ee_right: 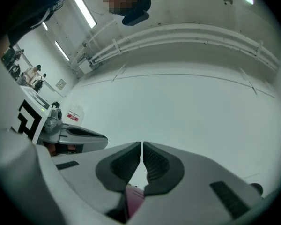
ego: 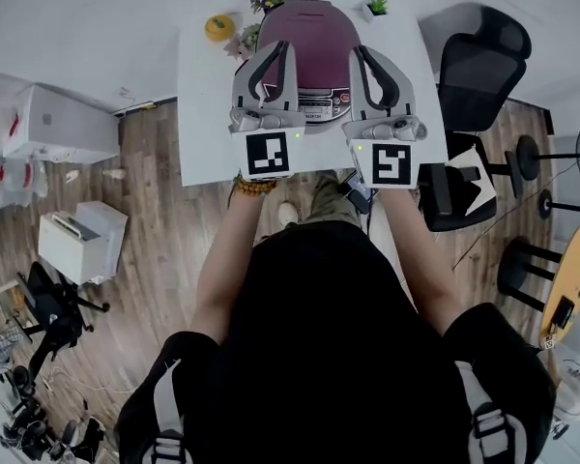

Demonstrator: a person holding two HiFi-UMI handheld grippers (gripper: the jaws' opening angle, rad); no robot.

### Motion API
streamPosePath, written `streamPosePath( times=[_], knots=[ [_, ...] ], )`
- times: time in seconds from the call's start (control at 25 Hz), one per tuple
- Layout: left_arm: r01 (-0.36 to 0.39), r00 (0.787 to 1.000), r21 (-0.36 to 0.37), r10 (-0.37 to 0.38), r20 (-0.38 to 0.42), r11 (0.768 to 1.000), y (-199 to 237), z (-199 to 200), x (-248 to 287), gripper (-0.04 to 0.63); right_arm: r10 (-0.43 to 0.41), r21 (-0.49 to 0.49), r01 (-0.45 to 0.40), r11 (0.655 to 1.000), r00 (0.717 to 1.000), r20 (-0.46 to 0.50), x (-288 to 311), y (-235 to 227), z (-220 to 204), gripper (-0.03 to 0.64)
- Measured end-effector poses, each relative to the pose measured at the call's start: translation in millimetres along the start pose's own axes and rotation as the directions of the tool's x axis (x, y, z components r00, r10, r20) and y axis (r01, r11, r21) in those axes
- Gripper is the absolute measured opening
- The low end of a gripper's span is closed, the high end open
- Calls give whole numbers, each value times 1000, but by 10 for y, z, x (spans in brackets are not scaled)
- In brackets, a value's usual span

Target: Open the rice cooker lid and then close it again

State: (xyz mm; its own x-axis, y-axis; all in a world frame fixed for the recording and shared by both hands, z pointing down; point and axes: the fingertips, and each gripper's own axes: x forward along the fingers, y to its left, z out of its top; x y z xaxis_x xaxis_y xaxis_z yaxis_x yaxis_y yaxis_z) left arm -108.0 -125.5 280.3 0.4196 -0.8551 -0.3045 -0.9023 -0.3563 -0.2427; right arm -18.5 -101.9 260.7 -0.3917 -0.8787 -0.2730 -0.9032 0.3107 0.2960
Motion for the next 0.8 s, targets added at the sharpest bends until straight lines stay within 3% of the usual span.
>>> streamPosePath(
  times=[0.12,0.32,0.8],
  knots=[
    [-9,1000,-25,9,-5,1000,-65,-57,-120,25,-44,0,44,999,999,-26,-167,50,-97,40],
    [-41,999,-88,38,-35,995,-163,-208,-381,25,-14,35,16,999,998,-64,-325,180,-237,40],
    [-5,993,-45,-1,-120,999,-387,-394,-799,25,12,31,-8,999,988,-155,-683,170,-516,38]
  ],
)
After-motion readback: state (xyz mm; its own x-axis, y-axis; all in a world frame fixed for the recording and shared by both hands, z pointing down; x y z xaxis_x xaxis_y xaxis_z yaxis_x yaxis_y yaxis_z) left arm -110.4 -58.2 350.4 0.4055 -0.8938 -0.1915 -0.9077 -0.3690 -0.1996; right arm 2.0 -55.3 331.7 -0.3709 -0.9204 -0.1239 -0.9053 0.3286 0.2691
